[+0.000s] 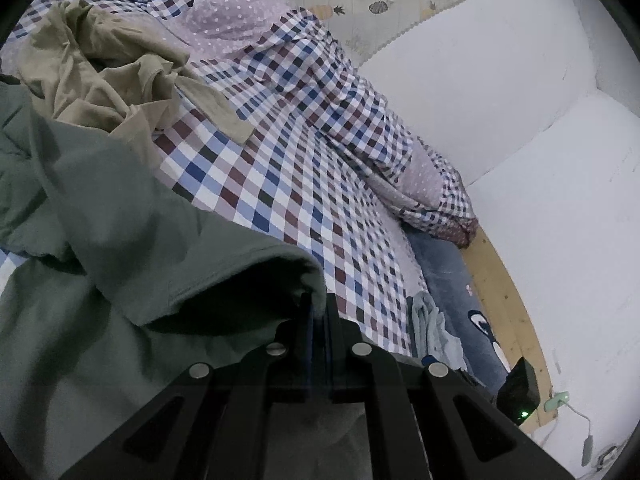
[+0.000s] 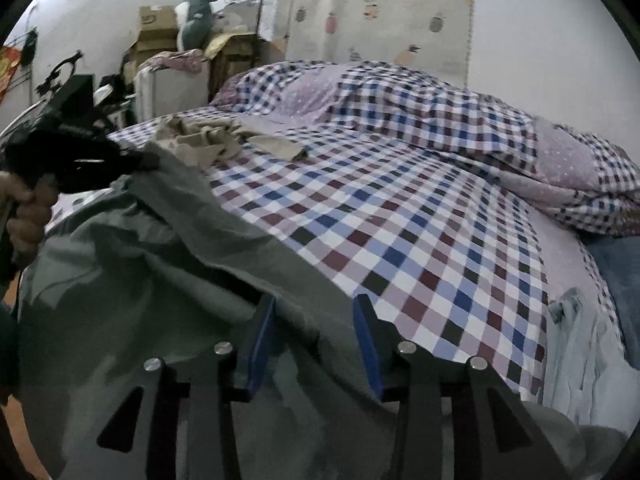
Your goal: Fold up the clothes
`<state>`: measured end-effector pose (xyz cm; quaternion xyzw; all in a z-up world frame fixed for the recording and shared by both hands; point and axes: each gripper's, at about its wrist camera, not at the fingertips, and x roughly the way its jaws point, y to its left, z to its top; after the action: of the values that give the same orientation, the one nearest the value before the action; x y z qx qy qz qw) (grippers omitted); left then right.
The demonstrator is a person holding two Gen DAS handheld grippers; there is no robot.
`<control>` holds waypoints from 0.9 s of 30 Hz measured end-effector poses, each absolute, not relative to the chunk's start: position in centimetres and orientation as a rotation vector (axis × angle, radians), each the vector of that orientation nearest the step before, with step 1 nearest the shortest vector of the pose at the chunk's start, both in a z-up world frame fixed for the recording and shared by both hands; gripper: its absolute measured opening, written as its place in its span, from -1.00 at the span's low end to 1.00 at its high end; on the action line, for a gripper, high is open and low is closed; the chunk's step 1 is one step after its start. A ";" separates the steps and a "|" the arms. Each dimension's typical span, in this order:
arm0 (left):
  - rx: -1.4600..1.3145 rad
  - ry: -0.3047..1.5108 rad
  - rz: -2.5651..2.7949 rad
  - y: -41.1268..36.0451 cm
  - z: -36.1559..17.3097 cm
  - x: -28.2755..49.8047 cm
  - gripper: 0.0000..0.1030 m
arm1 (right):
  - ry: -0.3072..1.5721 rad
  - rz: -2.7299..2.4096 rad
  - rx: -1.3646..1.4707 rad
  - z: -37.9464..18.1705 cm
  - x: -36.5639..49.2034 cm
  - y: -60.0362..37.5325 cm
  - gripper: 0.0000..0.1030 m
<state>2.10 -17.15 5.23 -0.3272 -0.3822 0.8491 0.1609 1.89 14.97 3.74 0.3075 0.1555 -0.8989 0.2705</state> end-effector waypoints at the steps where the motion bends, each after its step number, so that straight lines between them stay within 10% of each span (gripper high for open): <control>1: -0.928 -1.092 2.419 -17.2 5.2 2.1 -0.95 | 0.419 -2.426 0.826 3.8 1.8 15.0 -0.18; 8: -0.913 -1.139 2.388 -17.6 4.8 1.7 -0.95 | 0.464 -2.371 0.862 3.1 1.9 14.0 -0.21; 15: -0.878 -1.245 2.339 -18.6 4.8 0.3 -0.95 | 0.445 -2.416 0.863 3.6 1.4 13.9 -0.79; 27: -0.893 -1.101 2.464 -17.3 9.4 -10.7 -0.95 | 0.500 -2.594 0.820 7.5 -6.4 14.3 -0.86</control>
<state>-10.71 -17.32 9.40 -0.3107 -0.3829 0.8572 0.1487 -6.40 14.26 7.50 0.2911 0.1774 -0.9214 0.1868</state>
